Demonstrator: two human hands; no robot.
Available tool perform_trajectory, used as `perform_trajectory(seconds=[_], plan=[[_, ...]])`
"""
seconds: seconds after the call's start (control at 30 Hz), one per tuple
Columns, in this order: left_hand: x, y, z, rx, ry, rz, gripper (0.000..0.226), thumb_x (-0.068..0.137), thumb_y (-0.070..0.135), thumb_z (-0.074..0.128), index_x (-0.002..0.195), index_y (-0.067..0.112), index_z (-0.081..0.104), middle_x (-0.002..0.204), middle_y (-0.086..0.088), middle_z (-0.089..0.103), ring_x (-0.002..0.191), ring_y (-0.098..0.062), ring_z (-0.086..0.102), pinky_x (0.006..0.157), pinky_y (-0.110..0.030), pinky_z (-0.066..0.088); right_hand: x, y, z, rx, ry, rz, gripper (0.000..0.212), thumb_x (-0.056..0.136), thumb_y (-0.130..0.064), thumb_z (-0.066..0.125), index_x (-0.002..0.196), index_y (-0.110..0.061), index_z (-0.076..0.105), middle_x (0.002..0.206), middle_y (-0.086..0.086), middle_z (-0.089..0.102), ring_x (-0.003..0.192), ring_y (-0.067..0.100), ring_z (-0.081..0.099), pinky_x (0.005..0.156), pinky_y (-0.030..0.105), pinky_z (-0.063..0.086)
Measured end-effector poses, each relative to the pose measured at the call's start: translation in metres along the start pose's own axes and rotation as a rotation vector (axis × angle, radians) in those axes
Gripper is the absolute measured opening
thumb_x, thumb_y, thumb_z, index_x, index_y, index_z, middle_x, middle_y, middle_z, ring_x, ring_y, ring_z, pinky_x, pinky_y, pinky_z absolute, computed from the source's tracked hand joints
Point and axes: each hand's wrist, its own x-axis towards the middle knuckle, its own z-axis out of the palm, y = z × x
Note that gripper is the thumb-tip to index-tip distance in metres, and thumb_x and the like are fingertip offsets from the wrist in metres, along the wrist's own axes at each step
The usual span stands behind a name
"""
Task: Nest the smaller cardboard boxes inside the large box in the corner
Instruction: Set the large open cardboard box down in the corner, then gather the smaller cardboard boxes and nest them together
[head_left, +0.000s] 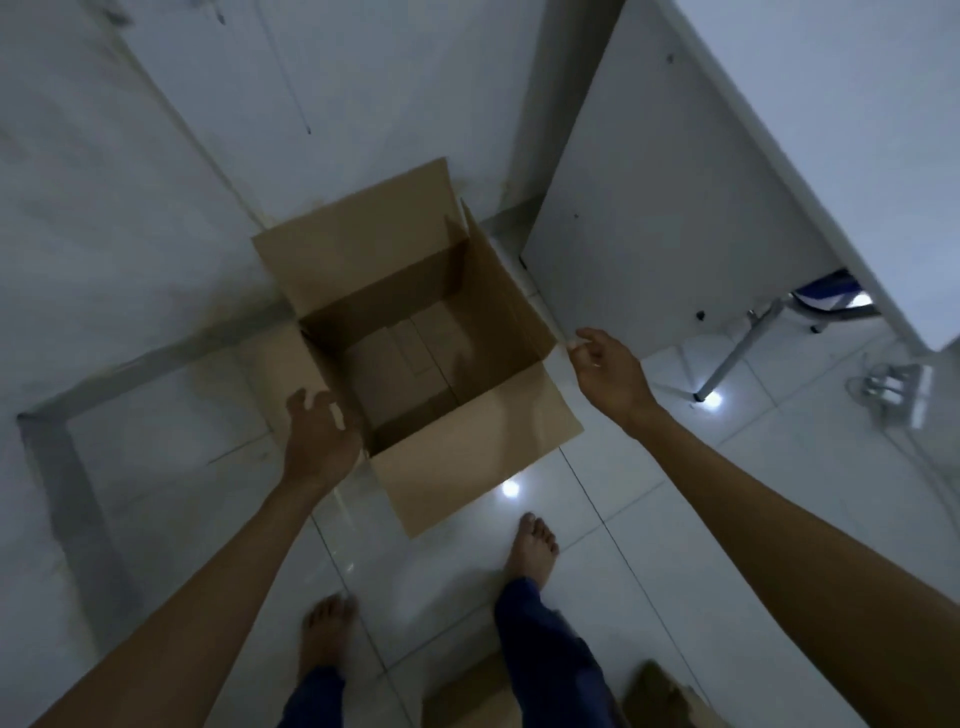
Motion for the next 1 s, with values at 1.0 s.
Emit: perform_trajectory(seconds=[1.0], plan=[[-0.2,0.017,0.111,0.428,-0.616,0.776,0.034,0.1,0.027,0.054,0.133,0.016,0.055,0.148,-0.003,0.038,0.103,-0.015,0.055,0.092,-0.025,0.043,-0.389,0.202,0.058,0.333,0.5,0.512,0.039,0.106,-0.034,0.048,0.138,-0.016,0.063,0.13,0.009,0.067,0.117,0.019,0.062,0.095,0.025,0.043]])
